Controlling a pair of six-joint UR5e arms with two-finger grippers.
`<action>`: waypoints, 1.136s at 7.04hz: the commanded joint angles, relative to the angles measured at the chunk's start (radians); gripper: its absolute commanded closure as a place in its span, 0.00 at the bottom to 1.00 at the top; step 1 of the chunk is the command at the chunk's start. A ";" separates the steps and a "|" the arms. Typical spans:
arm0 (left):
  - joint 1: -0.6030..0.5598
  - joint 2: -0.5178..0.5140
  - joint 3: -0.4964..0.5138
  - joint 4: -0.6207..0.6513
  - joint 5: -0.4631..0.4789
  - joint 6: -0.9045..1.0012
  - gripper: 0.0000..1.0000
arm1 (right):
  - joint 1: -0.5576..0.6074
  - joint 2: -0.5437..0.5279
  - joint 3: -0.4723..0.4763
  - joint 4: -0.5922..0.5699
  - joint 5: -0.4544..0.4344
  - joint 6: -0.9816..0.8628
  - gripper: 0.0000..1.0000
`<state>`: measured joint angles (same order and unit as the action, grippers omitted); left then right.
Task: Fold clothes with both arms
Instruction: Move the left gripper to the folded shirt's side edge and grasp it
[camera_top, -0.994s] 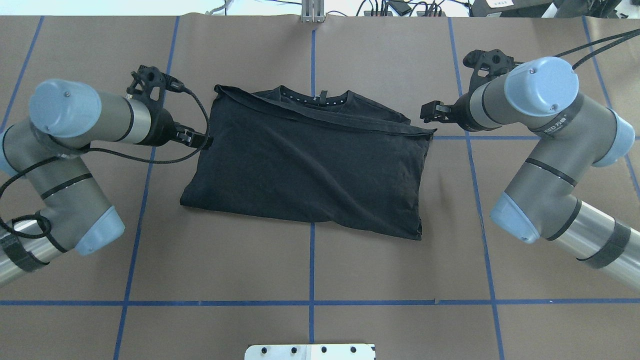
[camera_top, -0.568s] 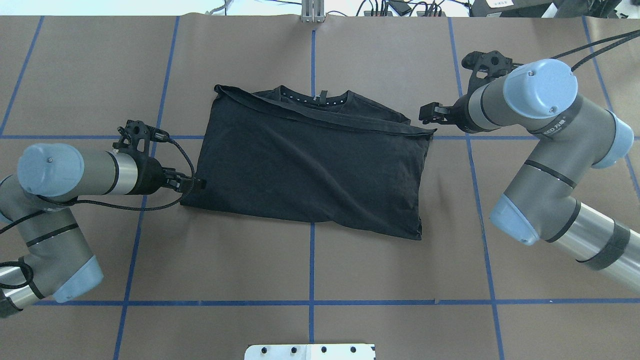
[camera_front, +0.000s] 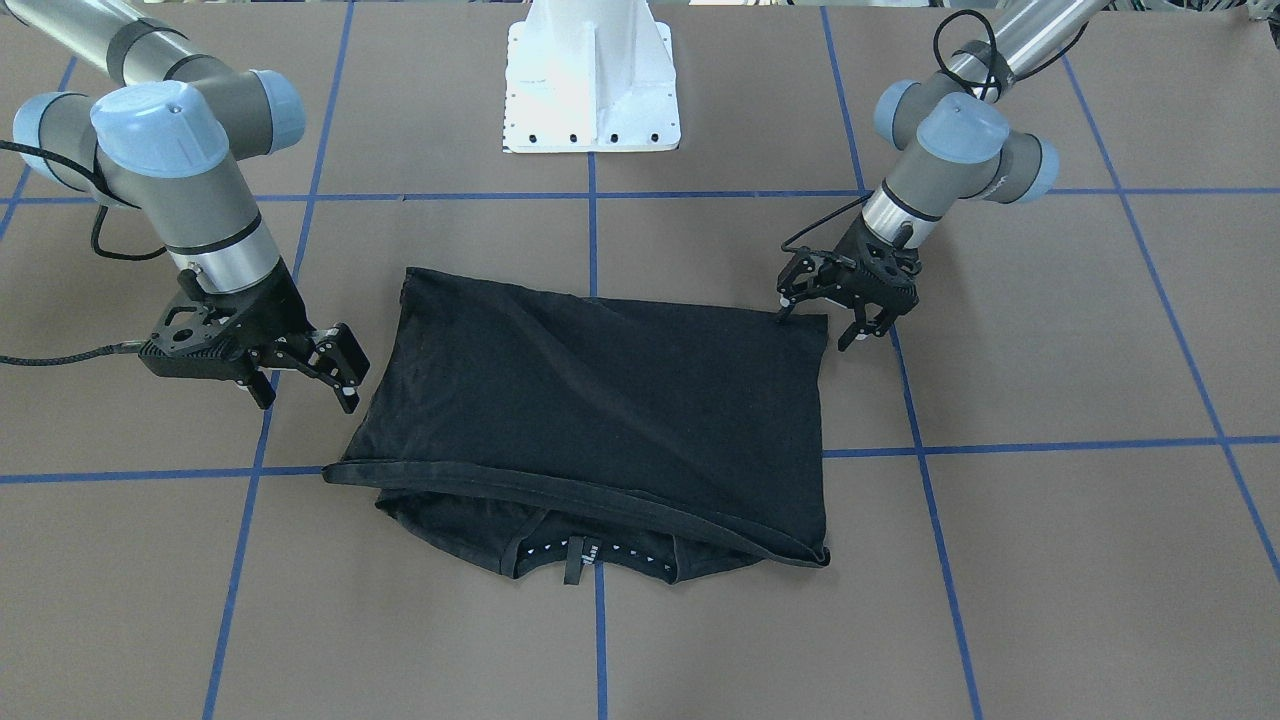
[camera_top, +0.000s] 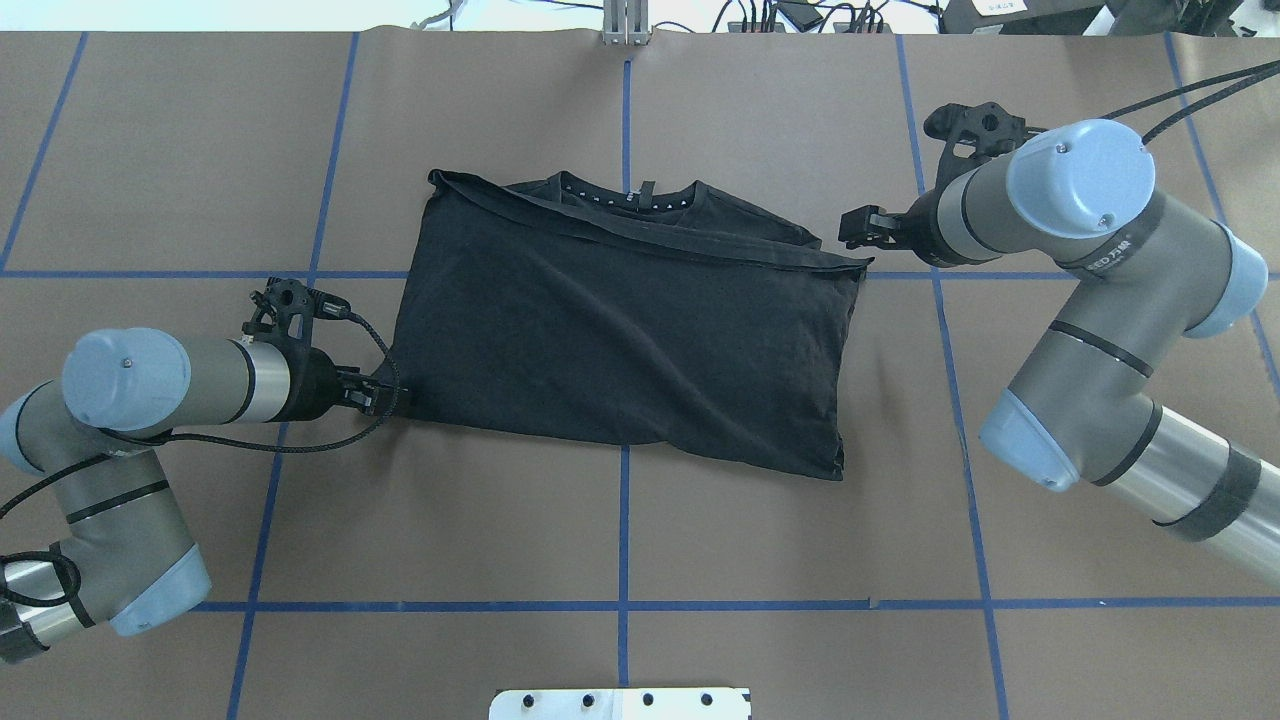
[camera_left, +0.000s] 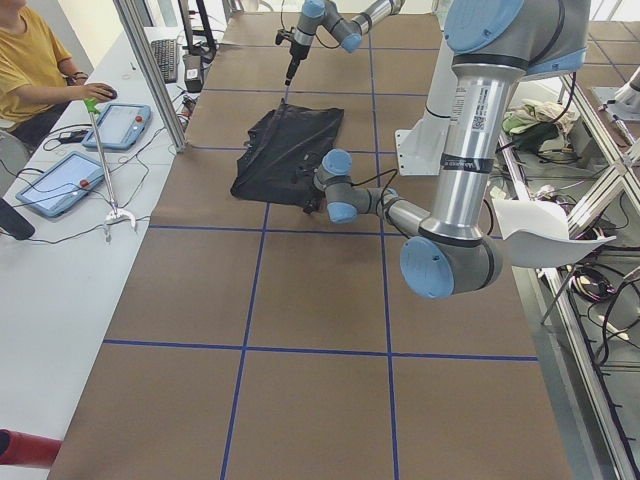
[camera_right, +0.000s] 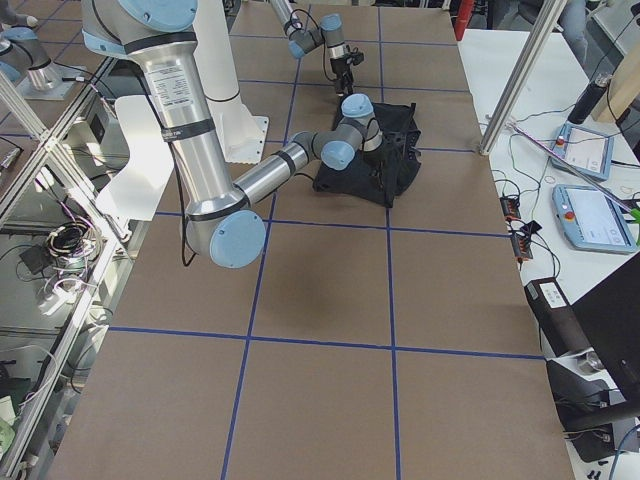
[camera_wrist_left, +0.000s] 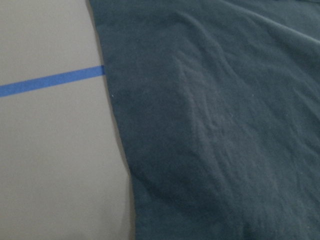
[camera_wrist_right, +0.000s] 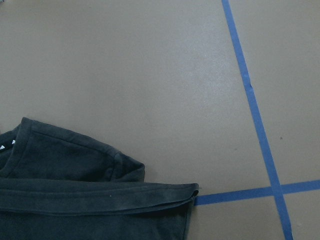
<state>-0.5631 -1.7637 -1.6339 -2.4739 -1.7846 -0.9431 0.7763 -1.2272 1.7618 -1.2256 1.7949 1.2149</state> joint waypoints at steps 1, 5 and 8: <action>0.008 0.000 0.003 0.001 0.001 0.000 0.44 | 0.000 0.000 0.001 0.000 0.000 0.000 0.00; 0.011 0.001 -0.014 0.001 0.001 -0.005 1.00 | 0.000 0.002 0.001 0.000 0.000 0.000 0.00; -0.026 0.030 -0.038 0.009 -0.007 0.111 1.00 | -0.005 0.006 0.002 0.003 0.004 0.000 0.00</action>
<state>-0.5649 -1.7406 -1.6694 -2.4696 -1.7927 -0.9101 0.7746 -1.2238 1.7635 -1.2242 1.7972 1.2149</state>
